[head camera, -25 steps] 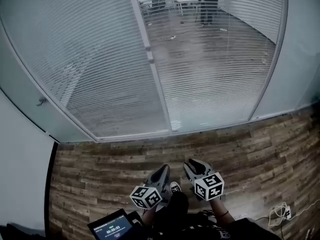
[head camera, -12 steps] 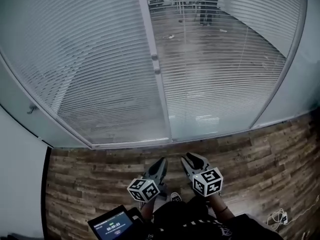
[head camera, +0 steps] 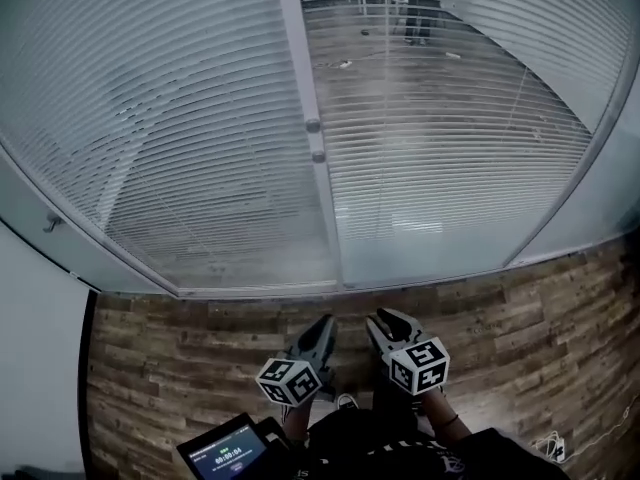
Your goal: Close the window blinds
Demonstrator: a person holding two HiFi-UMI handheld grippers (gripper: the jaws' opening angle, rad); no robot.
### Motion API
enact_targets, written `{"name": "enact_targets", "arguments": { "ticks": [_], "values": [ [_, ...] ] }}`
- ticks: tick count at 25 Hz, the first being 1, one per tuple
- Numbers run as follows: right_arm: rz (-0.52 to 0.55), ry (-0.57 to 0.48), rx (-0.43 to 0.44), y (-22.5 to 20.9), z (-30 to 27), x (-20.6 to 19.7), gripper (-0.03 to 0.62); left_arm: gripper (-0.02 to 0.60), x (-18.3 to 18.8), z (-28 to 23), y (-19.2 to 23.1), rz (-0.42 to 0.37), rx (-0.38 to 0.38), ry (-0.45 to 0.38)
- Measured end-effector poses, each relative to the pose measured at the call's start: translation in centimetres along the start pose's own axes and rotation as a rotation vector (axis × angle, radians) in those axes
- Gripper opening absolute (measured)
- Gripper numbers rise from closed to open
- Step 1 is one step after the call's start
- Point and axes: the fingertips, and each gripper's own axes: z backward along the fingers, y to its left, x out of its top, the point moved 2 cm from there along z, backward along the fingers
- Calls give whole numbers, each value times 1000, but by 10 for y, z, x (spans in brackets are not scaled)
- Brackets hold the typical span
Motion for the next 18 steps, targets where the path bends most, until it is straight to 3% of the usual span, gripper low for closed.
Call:
{"name": "enact_targets", "arguments": {
  "ticks": [5,9,13,18],
  "values": [
    [30,12,70,-41,-48,30,118,9,35,-57,25,40,54,-77],
    [81,5,139,-84,-81,74,118,13,84,-122,37,26,112,-156],
    [117,-7,194,-127,-100,104,118,85,127,-182,46,20,164,-244],
    [125,4,256,-162,-119,123,118,125,190,-239,57,10,221,-349]
  ]
}}
